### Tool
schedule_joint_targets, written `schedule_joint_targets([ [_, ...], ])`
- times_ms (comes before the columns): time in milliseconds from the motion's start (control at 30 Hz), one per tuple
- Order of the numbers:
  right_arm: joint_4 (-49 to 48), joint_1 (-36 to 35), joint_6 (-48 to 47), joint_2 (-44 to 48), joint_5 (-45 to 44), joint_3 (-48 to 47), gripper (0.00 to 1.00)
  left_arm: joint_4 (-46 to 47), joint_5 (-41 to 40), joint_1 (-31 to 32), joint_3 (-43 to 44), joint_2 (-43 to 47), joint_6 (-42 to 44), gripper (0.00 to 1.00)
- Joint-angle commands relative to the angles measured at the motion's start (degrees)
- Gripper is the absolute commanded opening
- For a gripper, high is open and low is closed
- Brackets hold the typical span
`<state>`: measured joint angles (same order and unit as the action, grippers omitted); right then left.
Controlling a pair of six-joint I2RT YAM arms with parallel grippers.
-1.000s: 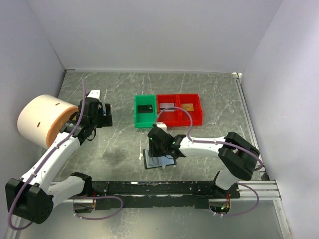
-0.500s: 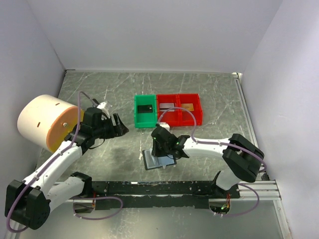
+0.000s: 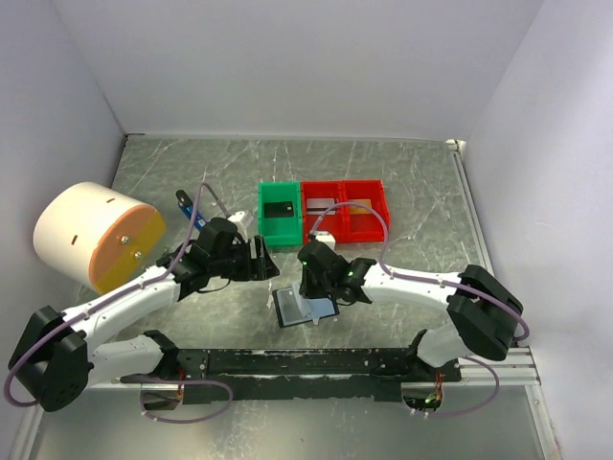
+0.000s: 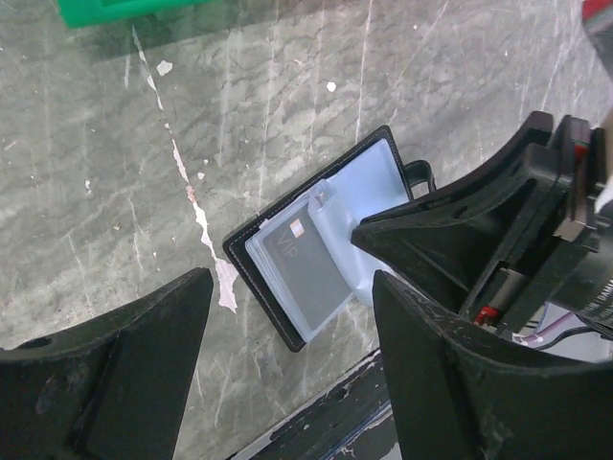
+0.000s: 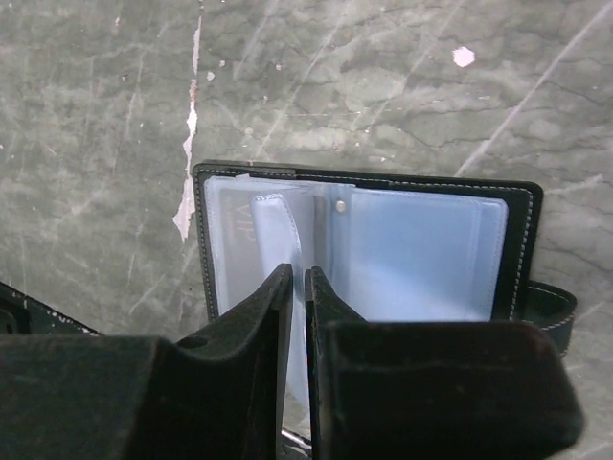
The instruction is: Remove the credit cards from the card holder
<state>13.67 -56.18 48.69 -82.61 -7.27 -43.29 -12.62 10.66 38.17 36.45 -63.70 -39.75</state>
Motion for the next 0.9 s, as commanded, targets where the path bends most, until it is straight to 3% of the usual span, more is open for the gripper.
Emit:
schedule_joint_targets([
  [0,3.7,0.5,-0.3,1.6,-3.2,0.2,0.11,2.5,-2.8,1.3,2.4,-2.1,-0.2,0.79],
  [500,10.4,3.7,-1.9,5.8,-8.2,1.8,0.13,1.2,-4.5,3.5,3.8,-5.7,0.1,0.80],
  [867,17.9,4.8,-1.9,9.0,-12.3,-0.8,0.20,-0.5,-7.2,3.9,3.4,-5.3,0.0,0.80],
])
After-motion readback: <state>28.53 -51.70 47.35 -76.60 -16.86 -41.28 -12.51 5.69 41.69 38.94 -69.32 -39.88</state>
